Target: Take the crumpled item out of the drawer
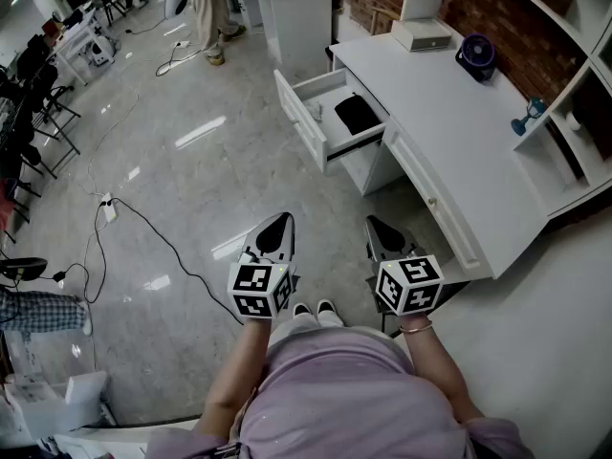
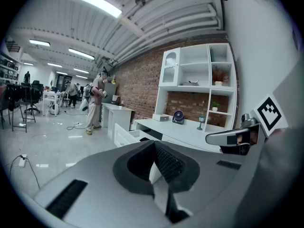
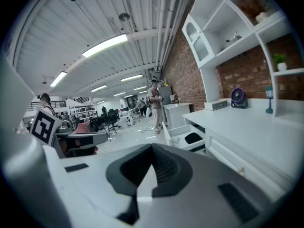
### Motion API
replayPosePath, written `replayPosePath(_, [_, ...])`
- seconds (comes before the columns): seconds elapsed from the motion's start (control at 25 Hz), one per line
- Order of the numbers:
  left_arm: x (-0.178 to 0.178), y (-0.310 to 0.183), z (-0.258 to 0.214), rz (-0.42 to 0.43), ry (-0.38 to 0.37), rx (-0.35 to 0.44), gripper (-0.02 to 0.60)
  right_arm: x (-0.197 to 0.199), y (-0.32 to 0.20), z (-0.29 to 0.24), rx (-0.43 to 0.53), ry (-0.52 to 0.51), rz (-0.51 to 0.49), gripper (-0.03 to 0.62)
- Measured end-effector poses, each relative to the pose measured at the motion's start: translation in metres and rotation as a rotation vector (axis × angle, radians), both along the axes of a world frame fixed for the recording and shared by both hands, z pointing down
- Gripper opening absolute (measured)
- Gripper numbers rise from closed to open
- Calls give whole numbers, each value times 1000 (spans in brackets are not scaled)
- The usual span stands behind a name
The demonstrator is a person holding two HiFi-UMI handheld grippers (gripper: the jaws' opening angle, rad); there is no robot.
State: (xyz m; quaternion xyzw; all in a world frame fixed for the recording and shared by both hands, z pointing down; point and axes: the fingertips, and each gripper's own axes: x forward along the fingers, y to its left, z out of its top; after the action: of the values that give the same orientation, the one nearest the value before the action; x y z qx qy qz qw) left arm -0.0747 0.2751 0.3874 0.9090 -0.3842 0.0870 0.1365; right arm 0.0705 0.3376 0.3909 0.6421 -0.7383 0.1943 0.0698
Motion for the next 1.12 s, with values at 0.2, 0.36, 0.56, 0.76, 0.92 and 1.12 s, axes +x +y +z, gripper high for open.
replayPosePath(0.2, [-3, 2, 4, -14, 7, -9, 0, 8, 6, -1, -3, 3, 45, 0])
replayPosePath(0.36, [-1, -1, 5, -11, 27, -11, 0, 10, 6, 0, 12, -19, 57, 2])
replayPosePath(0.56, [10, -1, 2, 1, 19, 2, 0, 16, 4, -1, 23, -24, 55, 2])
replayPosePath(0.76, [15, -1, 3, -1, 10, 2, 0, 15, -2, -3, 35, -57, 42, 44])
replayPosePath(0.92, [15, -11, 7, -8, -3, -2, 0, 14, -9, -1, 35, -80, 36, 90])
replayPosePath(1.12, [13, -29, 17, -15, 6, -29, 0, 12, -21, 4, 22, -94, 32, 118])
